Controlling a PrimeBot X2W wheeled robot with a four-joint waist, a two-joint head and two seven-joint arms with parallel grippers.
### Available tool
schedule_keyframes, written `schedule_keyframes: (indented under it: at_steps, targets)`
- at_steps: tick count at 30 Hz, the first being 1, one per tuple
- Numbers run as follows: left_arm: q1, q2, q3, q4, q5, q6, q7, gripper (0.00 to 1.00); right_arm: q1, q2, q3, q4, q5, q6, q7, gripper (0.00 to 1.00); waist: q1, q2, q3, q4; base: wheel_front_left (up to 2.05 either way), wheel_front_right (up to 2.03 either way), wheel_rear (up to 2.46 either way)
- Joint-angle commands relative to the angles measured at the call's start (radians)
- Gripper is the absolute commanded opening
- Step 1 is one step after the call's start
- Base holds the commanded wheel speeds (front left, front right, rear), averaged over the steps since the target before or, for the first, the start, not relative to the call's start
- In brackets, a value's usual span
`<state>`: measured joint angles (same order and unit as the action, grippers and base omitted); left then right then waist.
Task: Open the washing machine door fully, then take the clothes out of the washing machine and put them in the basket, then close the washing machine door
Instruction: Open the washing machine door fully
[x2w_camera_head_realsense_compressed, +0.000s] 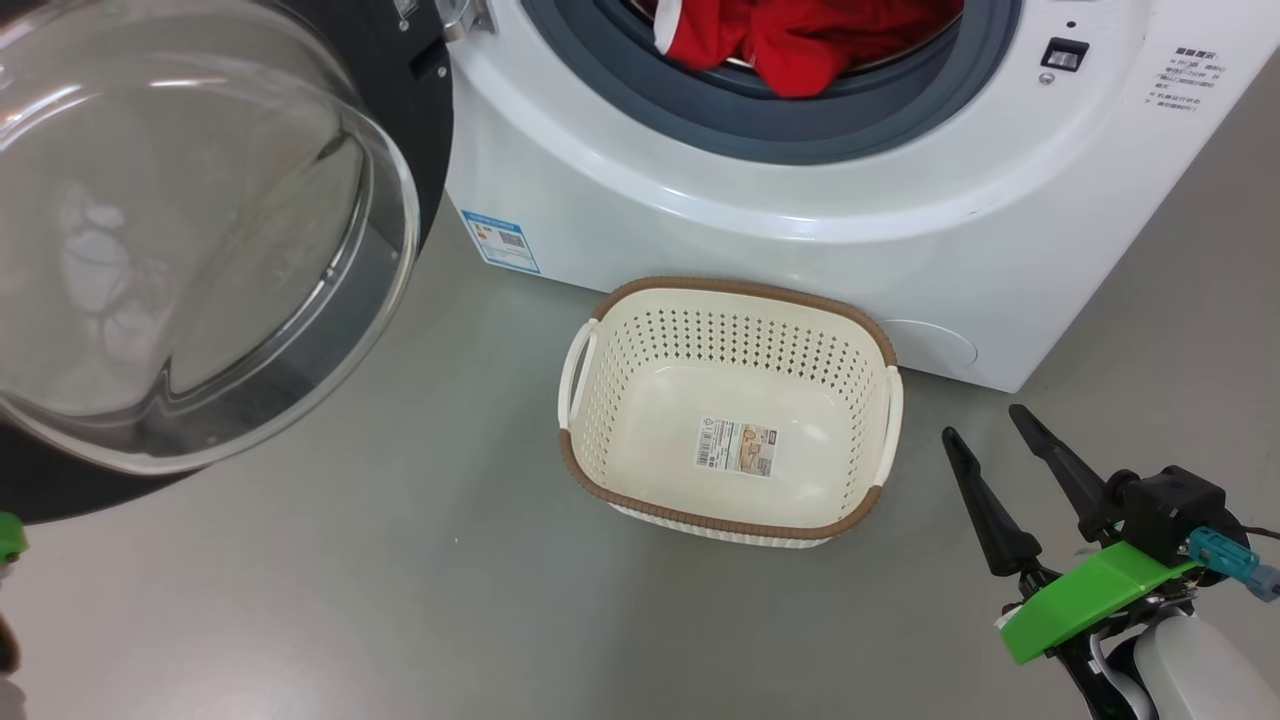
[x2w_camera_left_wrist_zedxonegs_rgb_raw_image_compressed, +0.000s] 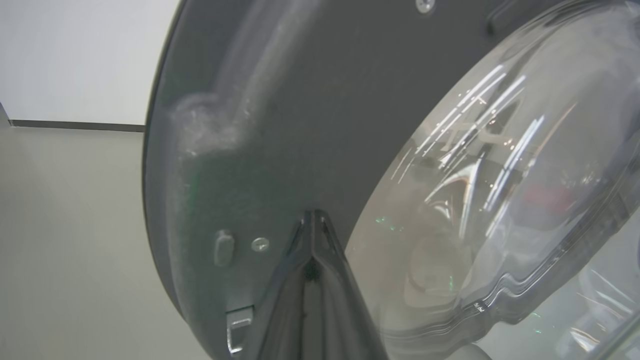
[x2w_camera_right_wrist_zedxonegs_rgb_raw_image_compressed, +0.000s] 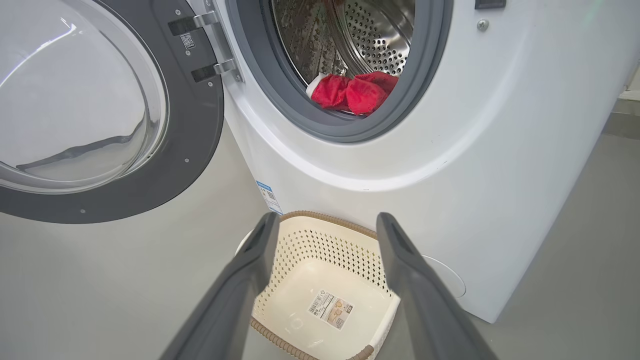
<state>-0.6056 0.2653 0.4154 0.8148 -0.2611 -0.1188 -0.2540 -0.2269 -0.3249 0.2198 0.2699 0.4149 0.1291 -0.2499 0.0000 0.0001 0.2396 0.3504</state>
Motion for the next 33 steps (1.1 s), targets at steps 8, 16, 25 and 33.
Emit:
schedule_keyframes:
  at_steps: [8,16,25,33]
  targets:
    - [0.049,0.011,0.031,-0.071,0.038,-0.009,-0.008,0.04,0.002,-0.007,0.023,-0.019,-0.009,0.002,-0.012,1.00,0.0000,-0.0001,-0.025,0.010,0.00,0.00,0.00]
    - [0.145,-0.064,0.007,-0.142,0.011,-0.011,-0.008,1.00,0.022,0.001,0.028,-0.014,-0.006,0.002,-0.012,1.00,0.0000,-0.0001,-0.069,0.013,0.00,0.00,0.00]
    - [0.315,-0.106,-0.134,-0.294,-0.107,-0.012,-0.008,1.00,0.030,0.005,0.021,-0.020,-0.001,0.002,-0.012,1.00,0.0000,-0.0001,-0.094,-0.024,0.00,0.00,0.00]
    - [0.419,-0.068,-0.325,-0.445,-0.137,-0.012,-0.008,1.00,0.042,0.009,0.000,-0.029,0.000,0.002,-0.012,1.00,0.0000,-0.0001,-0.109,-0.112,0.00,0.00,0.00]
